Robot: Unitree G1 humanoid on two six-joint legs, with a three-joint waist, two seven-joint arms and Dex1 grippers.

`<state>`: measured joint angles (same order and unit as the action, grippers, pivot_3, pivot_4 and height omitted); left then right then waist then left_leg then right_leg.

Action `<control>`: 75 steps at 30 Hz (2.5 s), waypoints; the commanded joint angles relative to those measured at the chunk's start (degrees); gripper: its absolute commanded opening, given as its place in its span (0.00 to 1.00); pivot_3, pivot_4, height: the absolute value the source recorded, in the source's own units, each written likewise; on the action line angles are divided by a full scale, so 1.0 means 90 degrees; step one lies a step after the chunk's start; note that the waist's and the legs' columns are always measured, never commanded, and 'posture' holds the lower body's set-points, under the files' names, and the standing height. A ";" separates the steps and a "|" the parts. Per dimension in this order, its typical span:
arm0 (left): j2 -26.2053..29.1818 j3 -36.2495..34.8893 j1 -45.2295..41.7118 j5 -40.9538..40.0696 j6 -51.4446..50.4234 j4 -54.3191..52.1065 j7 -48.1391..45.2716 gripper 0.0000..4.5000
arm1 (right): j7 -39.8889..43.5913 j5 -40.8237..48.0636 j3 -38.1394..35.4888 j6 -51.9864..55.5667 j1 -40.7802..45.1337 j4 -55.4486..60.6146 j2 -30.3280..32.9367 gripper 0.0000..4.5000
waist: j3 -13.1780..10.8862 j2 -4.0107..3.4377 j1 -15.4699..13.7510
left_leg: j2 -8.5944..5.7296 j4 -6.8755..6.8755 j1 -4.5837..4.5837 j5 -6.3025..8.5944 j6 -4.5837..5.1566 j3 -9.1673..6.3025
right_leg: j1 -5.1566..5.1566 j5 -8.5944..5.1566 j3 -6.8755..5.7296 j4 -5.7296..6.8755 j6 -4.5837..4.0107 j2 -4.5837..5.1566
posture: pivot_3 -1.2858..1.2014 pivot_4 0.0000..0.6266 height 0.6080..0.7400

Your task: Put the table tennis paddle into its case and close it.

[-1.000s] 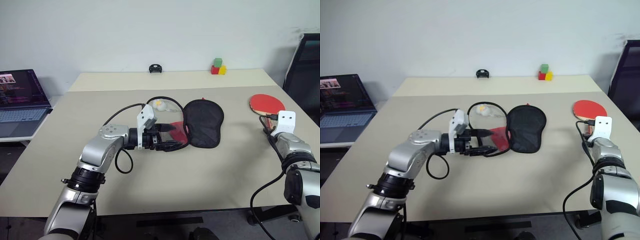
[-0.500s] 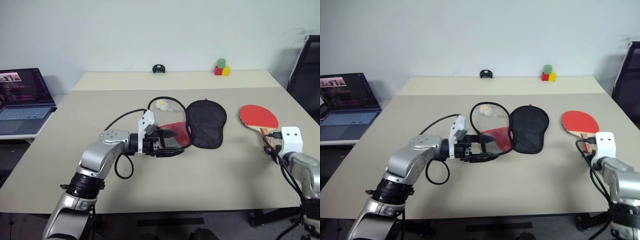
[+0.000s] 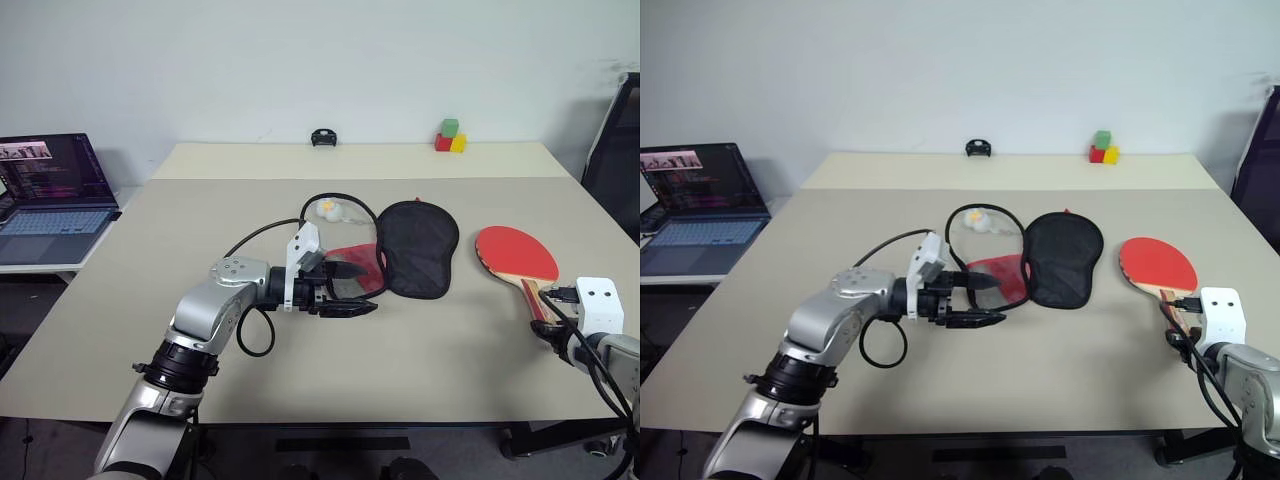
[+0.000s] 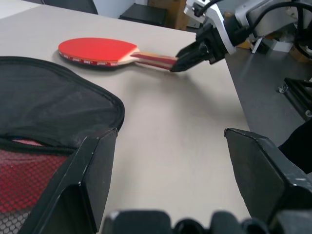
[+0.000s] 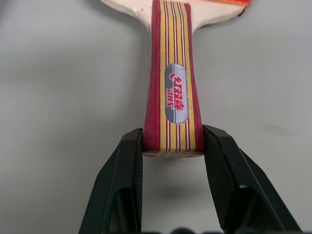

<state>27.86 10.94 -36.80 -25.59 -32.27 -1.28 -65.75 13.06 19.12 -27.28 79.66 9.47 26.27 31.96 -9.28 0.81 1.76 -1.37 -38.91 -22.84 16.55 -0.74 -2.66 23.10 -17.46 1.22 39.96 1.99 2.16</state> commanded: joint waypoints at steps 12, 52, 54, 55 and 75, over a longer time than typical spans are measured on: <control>0.0018 -0.0117 -0.0042 -0.0022 0.0055 -0.0174 0.0091 0.85 | 0.0277 0.0180 0.0409 -0.0097 0.0632 -0.0314 -0.0092 0.89 | 0.0000 0.0001 0.0010 | -0.0001 -0.0003 0.0005 -0.0002 0.0001 -0.0006 | -0.0005 0.0000 -0.0006 0.0004 0.0000 0.0000 | 0.52 0.24 1.00; 0.0486 -0.0446 0.0251 -0.0089 0.0014 -0.0363 0.0348 0.85 | -0.0906 -0.0694 0.0982 -0.2121 0.1515 -0.2245 -0.0426 0.24 | -0.0004 0.0007 -0.0005 | -0.0003 0.0009 0.0113 -0.0001 0.0005 -0.0031 | -0.0140 0.0012 -0.0029 -0.0053 -0.0002 0.0003 | 0.52 0.24 1.00; 0.0531 -0.0491 0.0290 -0.0089 -0.0005 -0.0391 0.0371 0.85 | -0.0985 -0.0672 0.0840 -0.2054 0.1570 -0.2092 -0.0444 0.24 | -0.0006 0.0005 -0.0015 | -0.0003 0.0012 0.0100 -0.0001 0.0005 -0.0031 | -0.0127 0.0012 -0.0030 -0.0058 -0.0002 0.0003 | 0.52 0.24 1.00; 0.0551 -0.0513 0.0303 -0.0096 -0.0017 -0.0403 0.0384 0.85 | -0.1015 -0.0667 0.0784 -0.2025 0.1608 -0.2003 -0.0434 0.24 | -0.0006 0.0004 -0.0023 | -0.0003 0.0012 0.0089 -0.0001 0.0005 -0.0031 | -0.0119 0.0012 -0.0030 -0.0059 -0.0002 0.0003 | 0.52 0.24 1.00; 0.0523 -0.0600 0.0278 -0.0117 -0.0106 -0.0443 0.0504 0.85 | -0.1950 -0.0371 0.0878 -0.0444 0.3389 -0.0678 -0.2801 0.24 | -0.0018 -0.0017 0.0015 | 0.0001 0.0017 0.0051 -0.0001 0.0005 -0.0031 | -0.0077 0.0012 -0.0028 -0.0061 -0.0004 0.0001 | 0.52 0.24 1.00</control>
<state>32.37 6.80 -33.42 -25.99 -33.43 -3.82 -61.49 -3.36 15.79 -19.85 77.10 37.30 18.60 7.73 -9.45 0.66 1.89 -1.36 -38.75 -22.39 16.53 -0.70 -2.95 22.43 -17.35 0.96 39.42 1.94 2.17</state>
